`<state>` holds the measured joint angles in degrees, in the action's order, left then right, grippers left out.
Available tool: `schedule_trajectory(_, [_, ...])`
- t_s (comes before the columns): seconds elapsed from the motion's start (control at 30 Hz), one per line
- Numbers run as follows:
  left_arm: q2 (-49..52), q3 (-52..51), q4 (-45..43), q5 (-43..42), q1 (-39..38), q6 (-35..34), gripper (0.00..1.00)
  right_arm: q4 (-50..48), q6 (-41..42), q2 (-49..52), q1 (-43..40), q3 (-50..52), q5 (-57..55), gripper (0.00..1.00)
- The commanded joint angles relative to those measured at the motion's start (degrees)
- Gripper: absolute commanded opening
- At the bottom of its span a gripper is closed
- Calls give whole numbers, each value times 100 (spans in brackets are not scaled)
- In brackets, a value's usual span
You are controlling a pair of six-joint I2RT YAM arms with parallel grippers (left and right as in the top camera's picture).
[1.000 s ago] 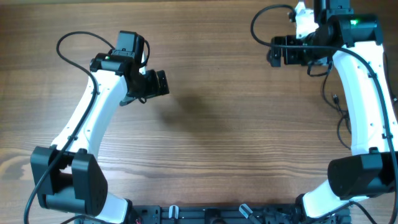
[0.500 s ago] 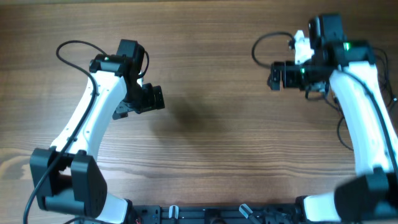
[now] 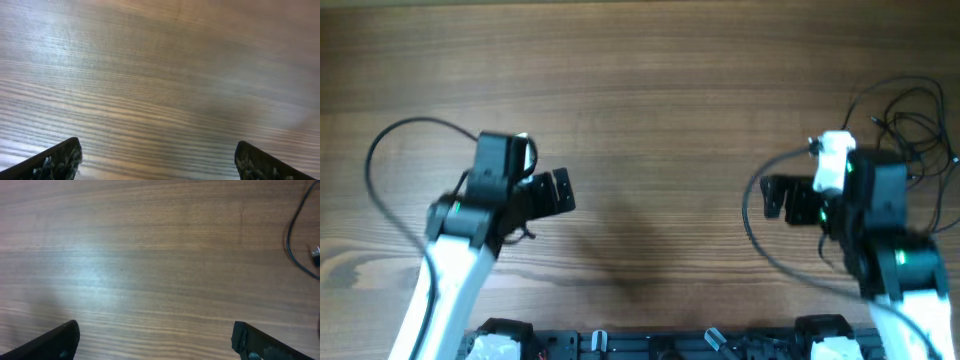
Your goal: Untangle cables
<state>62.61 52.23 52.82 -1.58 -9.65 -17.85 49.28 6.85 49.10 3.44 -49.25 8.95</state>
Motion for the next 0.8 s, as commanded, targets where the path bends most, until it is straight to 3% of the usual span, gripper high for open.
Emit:
schedule_trajectory(0.0, [-774,-258,-81,-46,26,-44,100,170,122,-562,-17,151,-15,100])
schedule_trajectory(0.23, [-1167,-258,-111,-46,26,-42,100,286,120,-601,-17,151,2,100])
schedule_trajectory(0.77, [-758,-258,-114,-46,26,-42,100,256,120,479,-17,184,2,100])
